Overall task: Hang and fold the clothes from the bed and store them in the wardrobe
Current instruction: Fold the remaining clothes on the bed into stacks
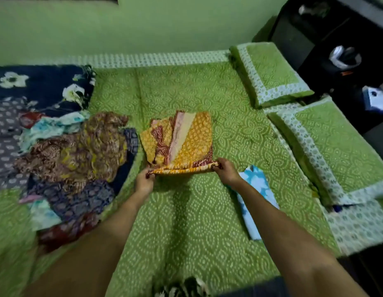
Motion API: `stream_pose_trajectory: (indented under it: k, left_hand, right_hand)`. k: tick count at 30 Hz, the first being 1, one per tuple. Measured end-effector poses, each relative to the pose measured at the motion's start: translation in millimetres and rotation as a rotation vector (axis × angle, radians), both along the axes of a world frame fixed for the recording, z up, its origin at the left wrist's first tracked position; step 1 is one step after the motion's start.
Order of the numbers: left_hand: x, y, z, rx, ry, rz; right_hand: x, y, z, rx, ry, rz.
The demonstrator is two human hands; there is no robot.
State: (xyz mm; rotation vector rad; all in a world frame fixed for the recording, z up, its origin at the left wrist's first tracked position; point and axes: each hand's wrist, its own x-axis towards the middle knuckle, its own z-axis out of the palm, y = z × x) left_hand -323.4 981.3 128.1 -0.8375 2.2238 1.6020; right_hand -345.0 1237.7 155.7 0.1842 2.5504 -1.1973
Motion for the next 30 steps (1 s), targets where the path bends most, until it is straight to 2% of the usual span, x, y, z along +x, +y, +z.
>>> stream_pose_trajectory:
  k: [3,6,10,12,15,18,19,20,22,26,27,30]
  left_hand:
    - [51,-5,-42,-0.239,0.021,-0.346]
    - [93,-12,-70,-0.323,0.126,-0.634]
    - [133,-15,-90,-0.453,0.095,-0.950]
    - [154,-14,-100,-0.439,0.027,-1.020]
    - [179,-7,-112,-0.383,-0.126,-1.010]
    - [199,-3,-123,-0.195,-0.377,-1.094]
    - [205,-2,-126,-0.127,-0.449,-1.098]
    - [208,-1,-126,-0.090,-0.503,-1.085]
    - [210,1,-127,-0.045,-0.513,-0.966]
    - [186,8,-125,0.113,-0.436,-0.410]
    - [175,8,-126,0.143,-0.417,-0.296]
    - [145,7,-129,0.228,-0.369,-0.051]
  right_hand:
    - [39,12,-34,0.140,-0.062,0.199]
    - [80,14,-55,0.196,-0.135,0.378]
    - [124,14,-91,0.266,-0.250,0.545]
    - [144,13,-108,0.311,-0.313,0.610]
    - [160,8,-116,0.314,-0.438,0.648]
    - [172,3,-121,0.363,-0.672,0.850]
    - [176,3,-124,0.384,-0.753,0.853]
    - [179,2,-128,0.384,-0.814,0.837]
    - [178,-2,-132,0.286,-0.840,0.666]
    - [160,-26,-135,-0.341,-0.750,-0.141]
    - [152,-34,-138,-0.462,-0.748,-0.270]
    - [131,-58,-146,-0.636,-0.770,-0.407]
